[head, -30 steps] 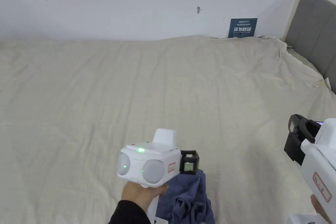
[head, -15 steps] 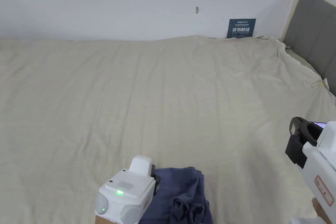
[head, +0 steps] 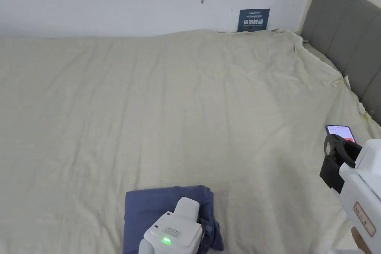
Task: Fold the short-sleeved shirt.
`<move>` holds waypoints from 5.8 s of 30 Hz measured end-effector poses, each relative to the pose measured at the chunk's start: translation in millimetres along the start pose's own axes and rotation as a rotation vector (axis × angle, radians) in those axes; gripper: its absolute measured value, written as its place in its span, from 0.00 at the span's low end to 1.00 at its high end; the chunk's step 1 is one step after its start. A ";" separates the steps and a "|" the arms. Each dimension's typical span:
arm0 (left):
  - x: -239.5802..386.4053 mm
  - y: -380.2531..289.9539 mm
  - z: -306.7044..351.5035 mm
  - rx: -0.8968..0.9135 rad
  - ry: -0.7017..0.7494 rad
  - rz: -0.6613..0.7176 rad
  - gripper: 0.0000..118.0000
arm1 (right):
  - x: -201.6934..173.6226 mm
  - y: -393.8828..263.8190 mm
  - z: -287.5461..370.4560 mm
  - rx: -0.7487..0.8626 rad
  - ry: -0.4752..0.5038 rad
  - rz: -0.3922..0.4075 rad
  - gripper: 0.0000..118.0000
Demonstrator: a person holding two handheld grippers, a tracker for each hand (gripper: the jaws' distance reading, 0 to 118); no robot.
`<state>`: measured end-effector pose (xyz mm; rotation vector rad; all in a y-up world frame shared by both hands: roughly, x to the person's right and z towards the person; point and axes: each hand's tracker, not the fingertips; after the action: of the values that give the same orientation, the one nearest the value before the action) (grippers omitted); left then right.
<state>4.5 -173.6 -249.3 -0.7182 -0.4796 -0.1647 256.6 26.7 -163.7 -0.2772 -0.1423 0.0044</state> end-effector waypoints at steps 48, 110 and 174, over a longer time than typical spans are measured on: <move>-179.7 94.4 234.3 0.664 0.501 0.151 0.00 | -88.2 49.9 9.2 0.249 0.137 0.026 0.00; -198.7 -21.4 52.1 -0.108 -0.071 0.582 0.80 | -175.5 -223.9 -112.7 -0.331 0.368 0.105 0.00; -575.2 -62.9 132.0 -0.475 0.609 0.477 0.13 | -184.3 -2.1 -109.2 0.046 0.292 0.106 0.00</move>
<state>-568.8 -142.5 -399.8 -1.1713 0.3321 -0.0395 89.5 -9.4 -292.7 -0.2361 0.1626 0.0722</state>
